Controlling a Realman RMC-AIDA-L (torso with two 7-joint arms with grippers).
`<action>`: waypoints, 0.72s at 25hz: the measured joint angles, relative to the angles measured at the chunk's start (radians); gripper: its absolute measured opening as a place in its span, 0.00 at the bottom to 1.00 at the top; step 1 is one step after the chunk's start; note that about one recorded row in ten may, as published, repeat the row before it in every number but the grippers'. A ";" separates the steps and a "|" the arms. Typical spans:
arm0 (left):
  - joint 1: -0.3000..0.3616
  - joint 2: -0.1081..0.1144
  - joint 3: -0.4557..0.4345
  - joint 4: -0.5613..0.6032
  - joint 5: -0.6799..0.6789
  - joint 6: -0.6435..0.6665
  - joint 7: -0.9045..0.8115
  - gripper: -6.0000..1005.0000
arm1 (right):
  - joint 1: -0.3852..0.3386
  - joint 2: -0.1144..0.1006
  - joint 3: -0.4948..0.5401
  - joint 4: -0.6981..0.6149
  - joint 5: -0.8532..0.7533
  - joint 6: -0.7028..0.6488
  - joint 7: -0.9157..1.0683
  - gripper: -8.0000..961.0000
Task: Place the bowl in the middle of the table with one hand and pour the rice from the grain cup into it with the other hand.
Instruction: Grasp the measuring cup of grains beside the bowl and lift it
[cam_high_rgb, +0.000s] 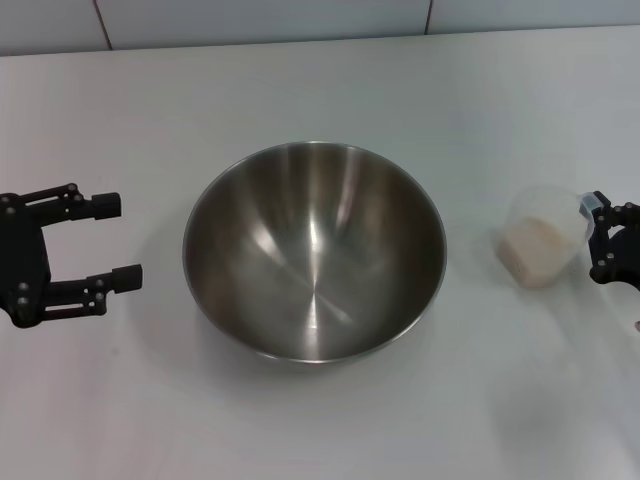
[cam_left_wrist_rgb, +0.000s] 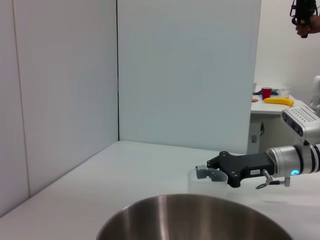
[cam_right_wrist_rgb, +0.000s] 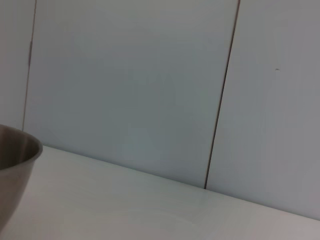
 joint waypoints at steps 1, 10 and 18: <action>0.000 0.000 0.000 0.000 0.000 0.000 0.000 0.78 | 0.000 0.000 0.000 0.000 0.000 0.000 0.000 0.02; 0.001 -0.002 -0.001 0.000 0.000 0.000 0.003 0.78 | 0.005 0.001 0.024 0.013 0.000 0.000 -0.049 0.02; 0.003 -0.002 -0.002 0.000 0.000 0.000 0.003 0.78 | 0.018 -0.003 0.109 0.035 0.002 -0.150 -0.051 0.02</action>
